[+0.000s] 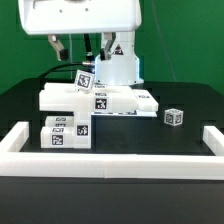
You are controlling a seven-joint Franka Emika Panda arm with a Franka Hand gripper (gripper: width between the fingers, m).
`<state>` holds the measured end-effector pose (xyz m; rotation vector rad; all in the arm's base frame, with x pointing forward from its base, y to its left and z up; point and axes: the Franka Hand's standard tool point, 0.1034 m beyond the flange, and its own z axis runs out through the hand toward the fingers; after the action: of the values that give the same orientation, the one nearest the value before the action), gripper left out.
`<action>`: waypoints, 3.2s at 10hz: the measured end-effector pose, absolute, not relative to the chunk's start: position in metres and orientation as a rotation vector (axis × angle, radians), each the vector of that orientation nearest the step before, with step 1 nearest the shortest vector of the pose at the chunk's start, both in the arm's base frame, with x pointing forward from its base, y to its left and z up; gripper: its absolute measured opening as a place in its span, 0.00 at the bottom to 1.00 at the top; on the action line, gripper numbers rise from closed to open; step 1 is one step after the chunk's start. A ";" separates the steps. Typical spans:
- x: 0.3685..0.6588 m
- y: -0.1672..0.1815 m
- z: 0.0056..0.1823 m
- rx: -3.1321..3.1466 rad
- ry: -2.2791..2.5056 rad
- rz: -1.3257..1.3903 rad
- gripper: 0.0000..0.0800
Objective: Assemble chair
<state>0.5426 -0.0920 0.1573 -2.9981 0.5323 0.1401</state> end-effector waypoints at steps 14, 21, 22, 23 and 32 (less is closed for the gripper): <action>0.548 -0.107 0.136 -3.133 0.335 -0.105 0.81; 0.538 -0.100 0.123 -3.147 0.314 -0.092 0.81; 0.535 -0.100 0.121 -3.150 0.312 -0.088 0.81; 0.535 -0.100 0.121 -3.153 0.308 -0.086 0.81; 0.535 -0.102 0.121 -3.149 0.358 -0.086 0.36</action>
Offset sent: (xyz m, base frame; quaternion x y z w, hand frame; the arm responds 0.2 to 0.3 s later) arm 0.0090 -0.0084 -0.0077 -0.0125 0.0618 -0.0906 0.9939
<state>0.5350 -0.1019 0.1207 -3.1492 0.3580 -0.0856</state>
